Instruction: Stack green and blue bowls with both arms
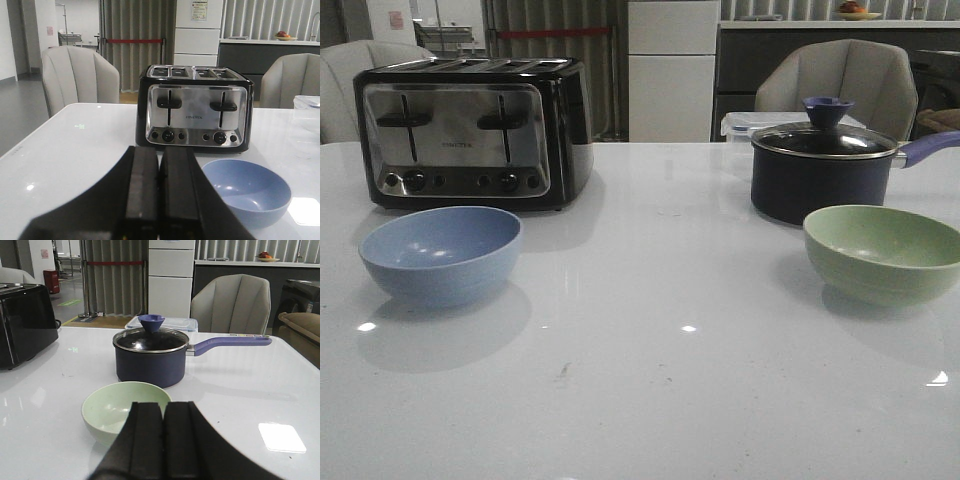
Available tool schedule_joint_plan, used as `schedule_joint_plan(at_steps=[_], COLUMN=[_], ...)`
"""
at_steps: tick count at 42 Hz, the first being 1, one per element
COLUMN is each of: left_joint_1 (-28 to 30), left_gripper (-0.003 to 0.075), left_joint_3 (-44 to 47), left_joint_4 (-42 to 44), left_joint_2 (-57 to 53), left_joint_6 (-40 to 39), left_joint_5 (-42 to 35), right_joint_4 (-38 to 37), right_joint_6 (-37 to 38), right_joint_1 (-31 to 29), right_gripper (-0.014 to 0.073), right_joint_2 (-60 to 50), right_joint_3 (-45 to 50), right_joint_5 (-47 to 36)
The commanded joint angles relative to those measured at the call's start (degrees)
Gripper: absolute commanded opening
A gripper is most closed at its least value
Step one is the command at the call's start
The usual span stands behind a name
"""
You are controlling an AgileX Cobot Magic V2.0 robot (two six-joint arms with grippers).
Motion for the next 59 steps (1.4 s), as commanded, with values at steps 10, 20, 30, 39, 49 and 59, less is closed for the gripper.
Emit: schedule_joint_plan(at_steps=[10, 20, 30, 39, 49, 59], left_joint_1=[-0.22, -0.22, -0.22, -0.22, -0.22, -0.22], left_gripper=[0.0093, 0.0093, 0.0093, 0.0093, 0.0093, 0.0093], left_joint_3=[0.35, 0.35, 0.24, -8.74, -23.86, -35.43], left_joint_4=[-0.27, -0.27, 0.01, 0.01, 0.20, 0.20], left_joint_2=[-1.20, -1.20, -1.20, -0.97, 1.76, 12.39], left_joint_6=[-0.23, -0.23, -0.23, -0.23, -0.21, -0.11], left_joint_5=[-4.88, -4.88, -7.75, -8.65, 0.67, 12.72], right_joint_4=[-0.36, -0.36, -0.36, -0.36, -0.36, -0.36], right_joint_6=[-0.04, -0.04, -0.04, -0.04, -0.09, -0.09], right_joint_1=[0.14, 0.14, 0.14, 0.14, 0.14, 0.14], right_gripper=[0.0055, 0.0055, 0.0055, 0.0055, 0.0055, 0.0055], right_joint_2=[-1.16, -1.16, -1.16, -0.86, 6.81, 19.36], right_joint_3=[-0.24, -0.24, -0.41, -10.33, -28.43, -41.10], right_joint_5=[-5.47, -5.47, -6.63, -3.07, 7.84, 19.37])
